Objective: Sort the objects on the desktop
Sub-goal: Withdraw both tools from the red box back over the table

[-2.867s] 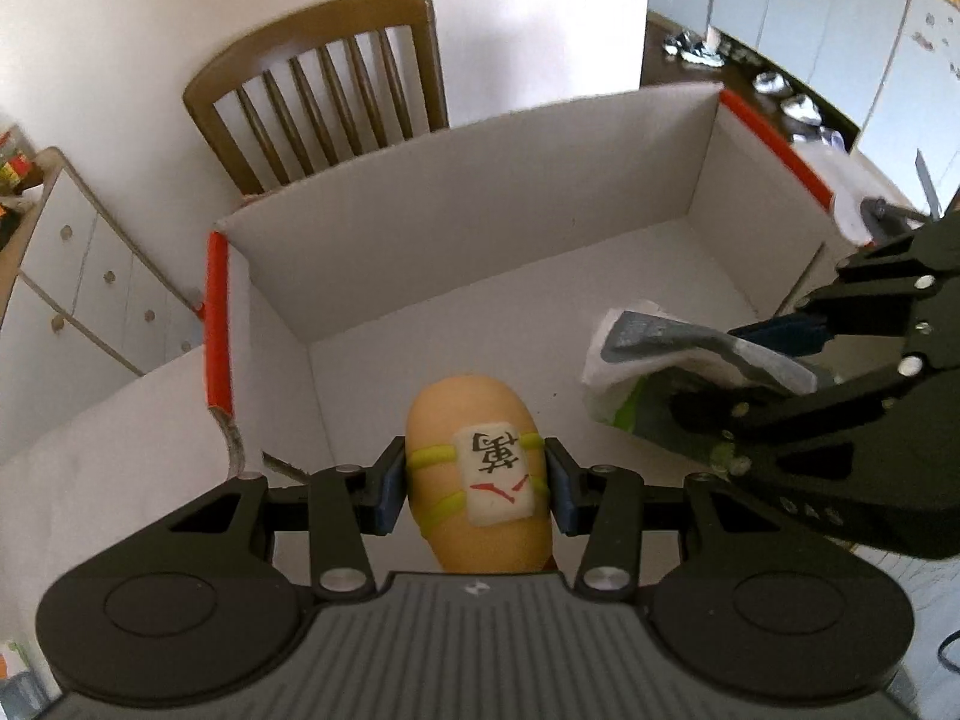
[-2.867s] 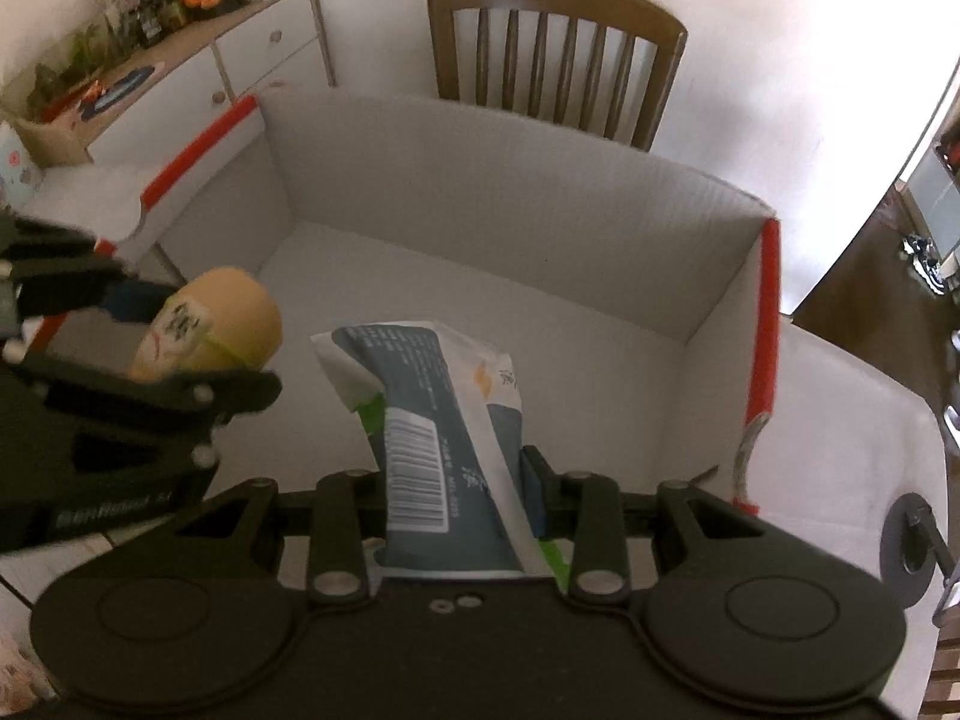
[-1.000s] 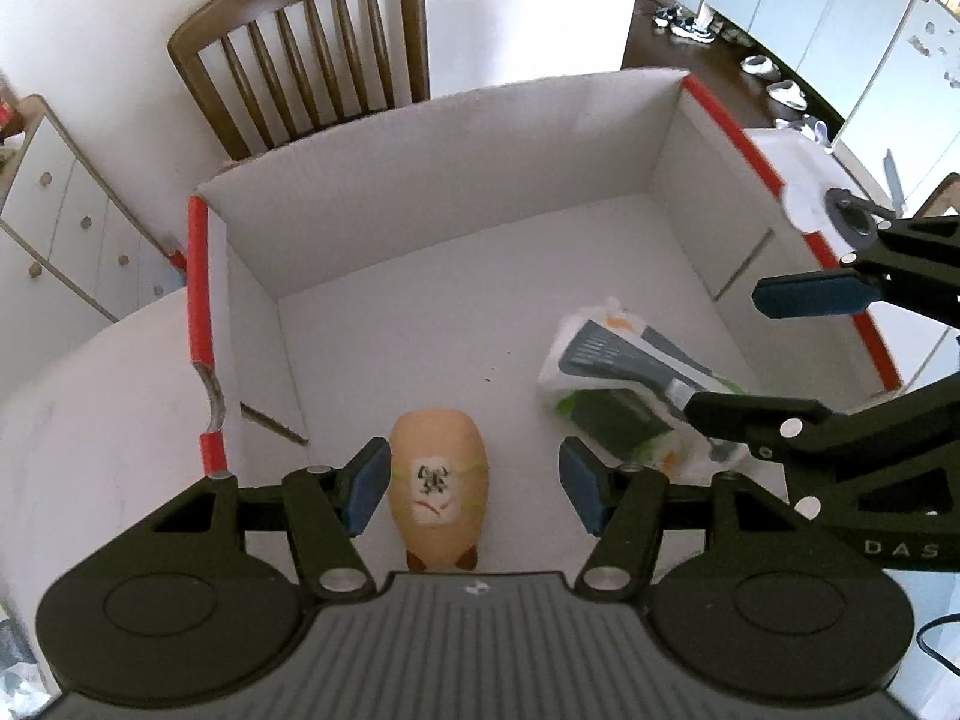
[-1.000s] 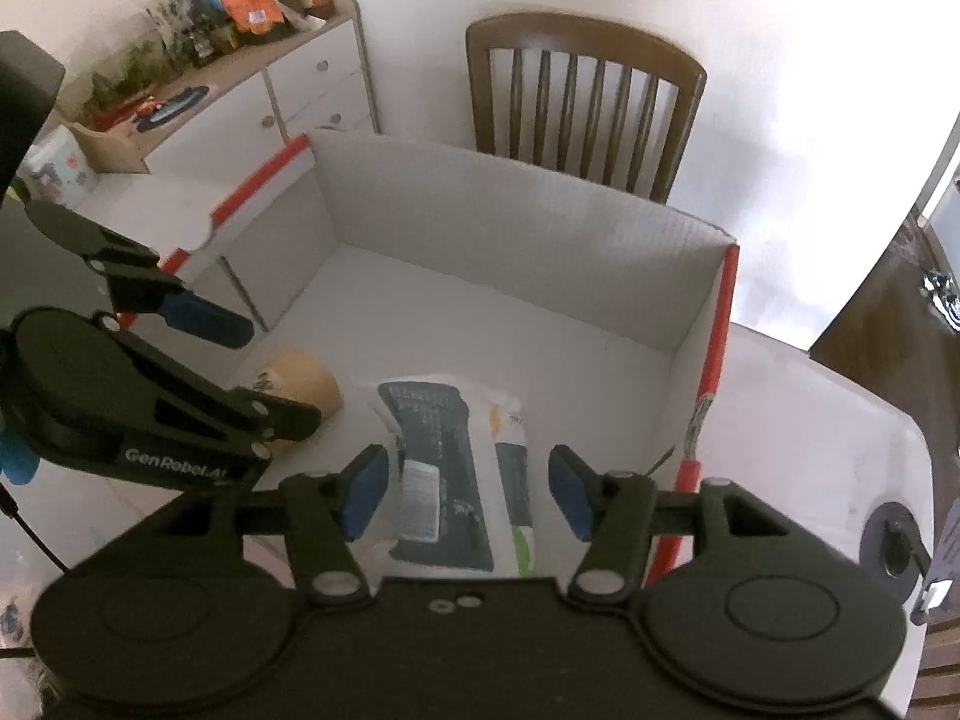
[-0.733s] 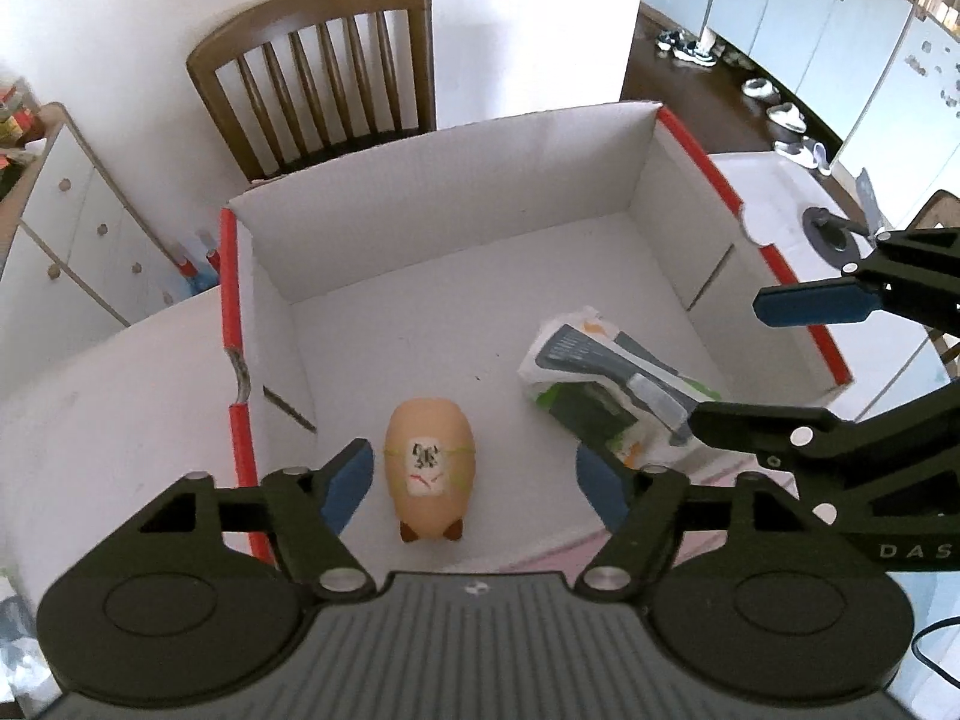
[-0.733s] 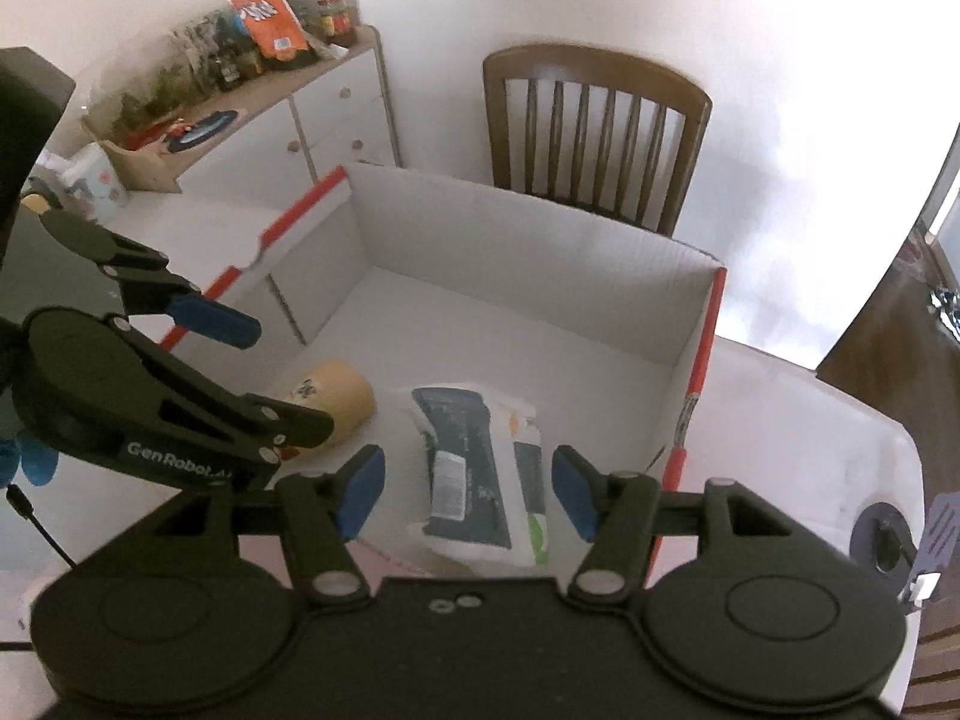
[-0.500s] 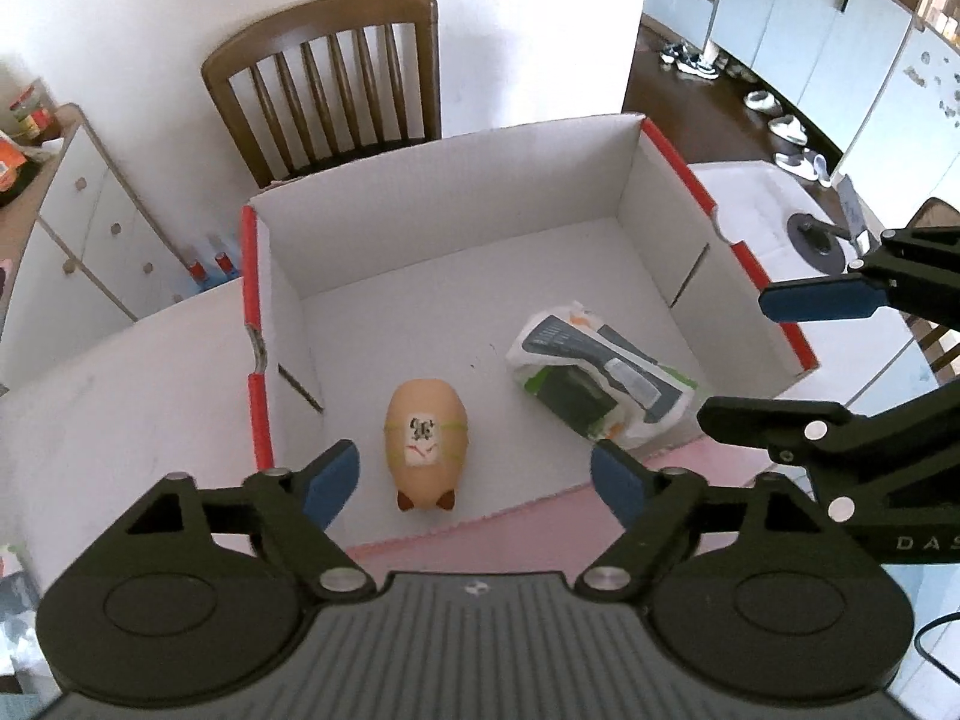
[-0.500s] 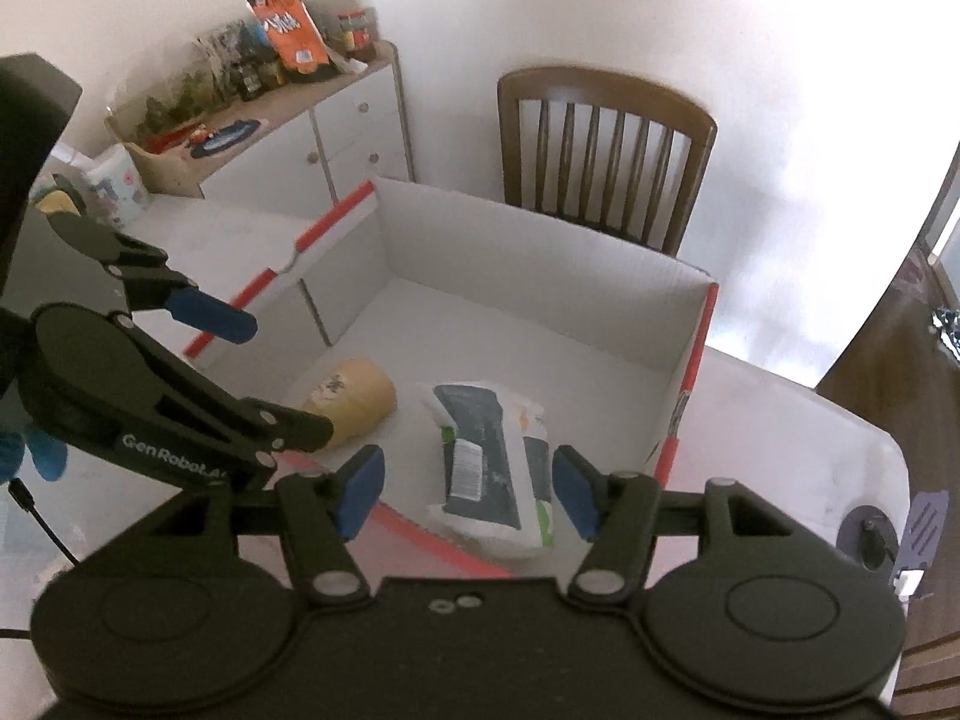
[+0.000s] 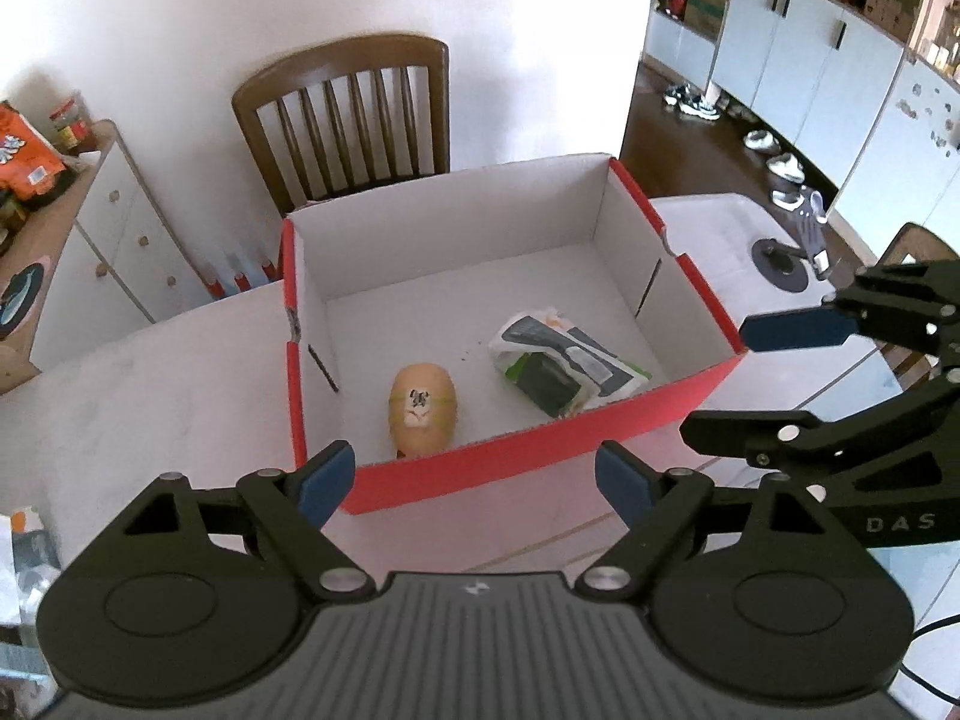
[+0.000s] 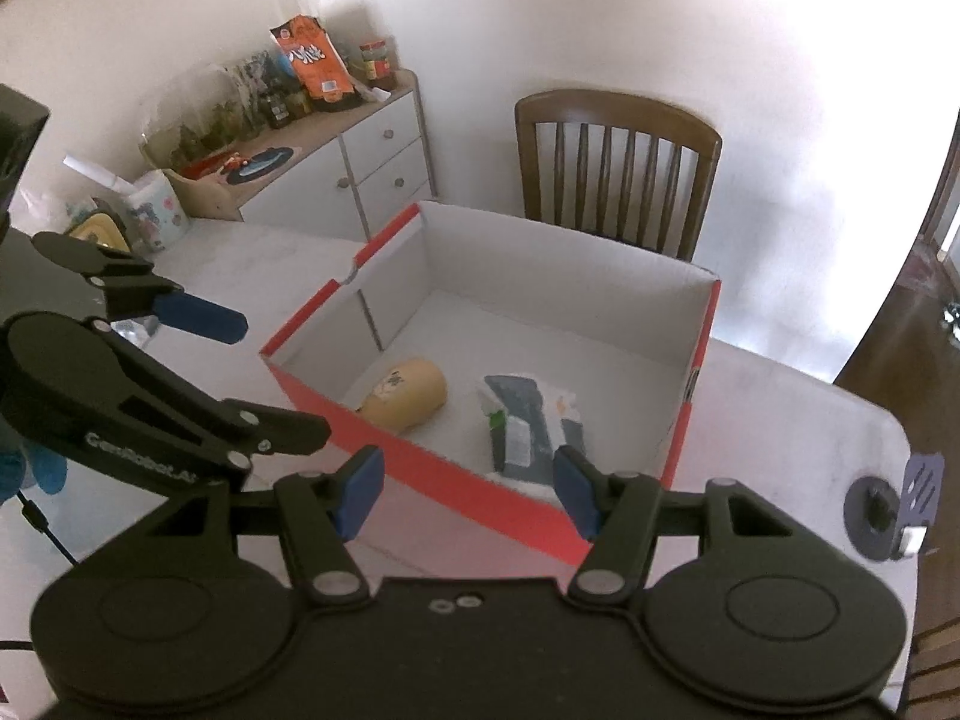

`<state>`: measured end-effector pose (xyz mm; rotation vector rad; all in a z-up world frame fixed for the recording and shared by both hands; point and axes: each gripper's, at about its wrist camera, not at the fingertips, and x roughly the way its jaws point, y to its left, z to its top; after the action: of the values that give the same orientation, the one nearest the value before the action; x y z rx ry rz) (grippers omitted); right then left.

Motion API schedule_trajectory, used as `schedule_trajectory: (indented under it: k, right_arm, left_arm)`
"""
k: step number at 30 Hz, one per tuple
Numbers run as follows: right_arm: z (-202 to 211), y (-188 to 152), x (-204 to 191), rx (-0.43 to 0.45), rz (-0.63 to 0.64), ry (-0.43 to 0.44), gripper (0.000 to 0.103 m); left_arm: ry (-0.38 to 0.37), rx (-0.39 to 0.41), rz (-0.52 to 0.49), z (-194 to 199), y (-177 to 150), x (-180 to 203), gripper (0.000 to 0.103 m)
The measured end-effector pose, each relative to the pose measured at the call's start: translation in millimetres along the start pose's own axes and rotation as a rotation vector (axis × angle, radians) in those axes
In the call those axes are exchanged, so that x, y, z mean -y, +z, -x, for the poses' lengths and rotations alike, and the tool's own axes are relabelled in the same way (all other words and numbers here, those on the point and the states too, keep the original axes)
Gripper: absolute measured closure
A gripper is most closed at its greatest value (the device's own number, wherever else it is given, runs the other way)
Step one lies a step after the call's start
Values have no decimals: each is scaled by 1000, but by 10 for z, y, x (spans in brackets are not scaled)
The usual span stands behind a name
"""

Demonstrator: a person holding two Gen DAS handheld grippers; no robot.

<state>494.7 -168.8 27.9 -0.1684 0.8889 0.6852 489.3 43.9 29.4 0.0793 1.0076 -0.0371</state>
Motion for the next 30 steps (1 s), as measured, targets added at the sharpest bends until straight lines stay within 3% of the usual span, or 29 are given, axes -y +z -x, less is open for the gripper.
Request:
schedule_trajectory:
  k: [8,13,24,26,28,30]
  right_arm:
    - [172,-190,-178,-8,-10,36,40]
    - [336,-329,-300,28,-25,39,30]
    - [688,-755,-676,70,-51,11,30]
    - [732,-839,-766,70,-53,2,29]
    - [770,-927,-858,71,-47,-3,29]
    - [792,-1013,-930,69,-48,-6,28]
  left_arm:
    - [1,31,-6,336,-271,32,16]
    - [-4,66,-16,536,-493,35,16]
    - [-18,149,-44,1068,-1134,26,16]
    - [-17,155,-34,1147,-1270,10,13]
    - [-19,160,-31,1215,-1422,-4,2]
    - [-7,170,-28,1288,-1585,-1,1]
